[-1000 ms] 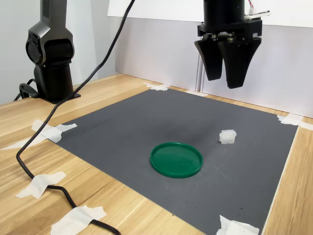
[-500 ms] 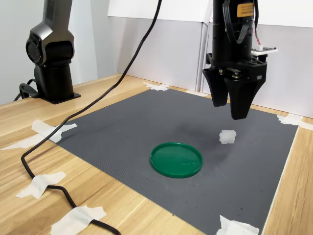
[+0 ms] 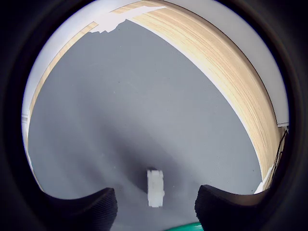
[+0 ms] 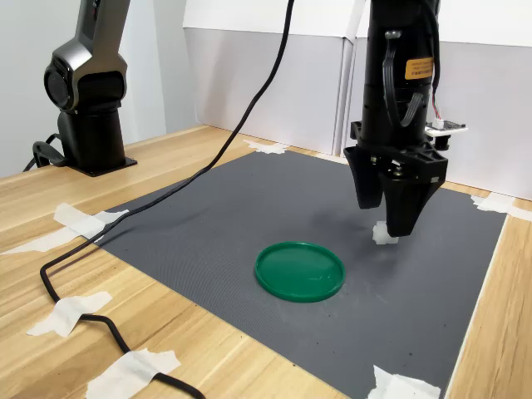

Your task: Grasp a white terminal and put it on the green lid.

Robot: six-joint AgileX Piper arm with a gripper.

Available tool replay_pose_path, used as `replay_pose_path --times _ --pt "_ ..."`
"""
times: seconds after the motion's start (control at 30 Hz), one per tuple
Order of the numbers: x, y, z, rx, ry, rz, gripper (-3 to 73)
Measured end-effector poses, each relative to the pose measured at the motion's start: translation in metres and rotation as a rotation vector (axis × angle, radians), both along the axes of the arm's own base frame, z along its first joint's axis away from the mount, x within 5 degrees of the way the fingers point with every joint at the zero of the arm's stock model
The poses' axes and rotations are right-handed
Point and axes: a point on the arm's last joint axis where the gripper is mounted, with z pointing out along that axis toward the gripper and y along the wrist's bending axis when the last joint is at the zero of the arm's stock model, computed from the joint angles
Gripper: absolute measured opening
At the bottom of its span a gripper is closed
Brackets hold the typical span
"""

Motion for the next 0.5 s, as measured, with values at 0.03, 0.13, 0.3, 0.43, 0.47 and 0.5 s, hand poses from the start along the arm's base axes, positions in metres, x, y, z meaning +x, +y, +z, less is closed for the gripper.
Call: replay_pose_path --times 0.03,0.13,0.3,0.43,0.47,0.5 --pt "0.001 0.001 -0.002 0.007 0.002 -0.006 68.3" --pt "0.004 0.002 -0.013 0.014 0.012 -0.005 68.3" --pt "0.008 0.002 -0.018 0.018 -0.011 -0.005 68.3" --pt "0.009 0.002 -0.019 0.013 -0.02 -0.003 68.3" --pt "0.009 0.002 -0.019 0.01 -0.02 -0.002 68.3" --pt "0.009 0.002 -0.019 0.008 -0.019 -0.001 68.3"
